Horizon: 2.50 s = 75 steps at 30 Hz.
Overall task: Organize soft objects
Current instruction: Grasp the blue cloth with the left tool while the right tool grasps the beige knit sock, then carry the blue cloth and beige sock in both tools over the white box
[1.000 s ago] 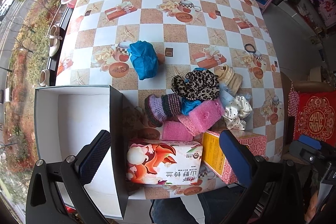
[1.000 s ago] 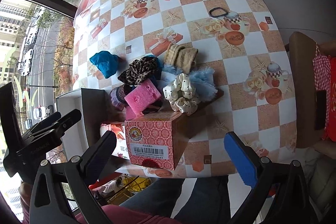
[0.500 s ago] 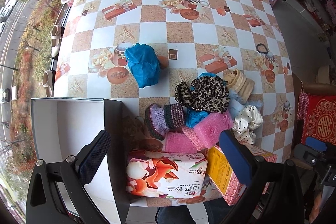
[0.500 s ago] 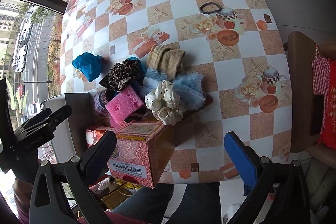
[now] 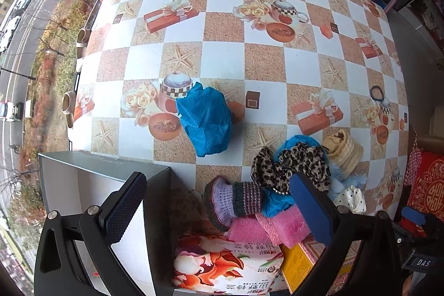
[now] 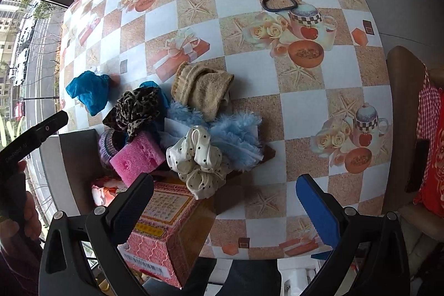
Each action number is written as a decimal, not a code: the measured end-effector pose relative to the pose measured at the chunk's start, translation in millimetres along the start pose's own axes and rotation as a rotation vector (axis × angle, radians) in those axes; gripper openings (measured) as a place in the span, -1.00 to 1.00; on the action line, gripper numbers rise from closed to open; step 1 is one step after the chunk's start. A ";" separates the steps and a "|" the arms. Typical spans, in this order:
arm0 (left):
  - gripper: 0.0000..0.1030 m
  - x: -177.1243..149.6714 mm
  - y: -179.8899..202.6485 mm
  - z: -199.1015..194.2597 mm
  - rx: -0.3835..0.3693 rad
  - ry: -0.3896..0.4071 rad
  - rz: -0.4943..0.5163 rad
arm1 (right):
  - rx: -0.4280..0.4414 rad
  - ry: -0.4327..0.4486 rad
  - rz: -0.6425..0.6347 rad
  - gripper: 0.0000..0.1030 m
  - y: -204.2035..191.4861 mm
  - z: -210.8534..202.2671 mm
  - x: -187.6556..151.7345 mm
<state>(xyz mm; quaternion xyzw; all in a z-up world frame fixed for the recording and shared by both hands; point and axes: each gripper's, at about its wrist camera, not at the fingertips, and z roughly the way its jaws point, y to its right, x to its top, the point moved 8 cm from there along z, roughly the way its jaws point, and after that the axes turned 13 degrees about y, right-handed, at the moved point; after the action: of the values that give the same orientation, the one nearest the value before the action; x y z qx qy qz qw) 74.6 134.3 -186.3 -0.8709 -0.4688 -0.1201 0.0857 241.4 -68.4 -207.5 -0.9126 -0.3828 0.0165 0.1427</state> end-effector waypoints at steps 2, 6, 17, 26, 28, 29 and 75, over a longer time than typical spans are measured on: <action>1.00 2.4 0.1 7.2 0.003 -0.006 -0.001 | 0.000 -0.007 0.003 1.00 1.0 7.8 3.6; 1.00 5.6 1.7 23.1 0.021 -0.020 0.011 | -0.005 -0.020 0.008 1.00 2.2 22.6 10.4; 1.00 17.9 -5.4 76.8 0.073 -0.045 -0.011 | -0.015 0.018 0.069 1.00 0.7 74.3 51.3; 0.99 1.1 -18.1 111.8 0.125 -0.123 -0.018 | -0.076 -0.024 -0.047 1.00 -10.2 127.1 56.8; 0.99 -0.8 -18.8 116.2 0.123 -0.128 -0.017 | -0.147 0.010 -0.053 1.00 10.3 121.6 61.1; 0.99 -1.4 -19.6 118.3 0.123 -0.129 -0.017 | -0.192 0.033 -0.046 1.00 24.6 116.0 65.2; -0.66 32.7 53.1 62.9 -0.142 0.038 0.032 | 0.017 0.118 -0.049 -0.42 31.2 91.9 42.3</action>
<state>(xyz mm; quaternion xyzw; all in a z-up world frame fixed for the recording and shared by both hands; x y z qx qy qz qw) 144.6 147.8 -238.9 -0.8798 -0.4433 -0.1680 0.0347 280.1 -36.6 -300.8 -0.9011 -0.3957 -0.0375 0.1731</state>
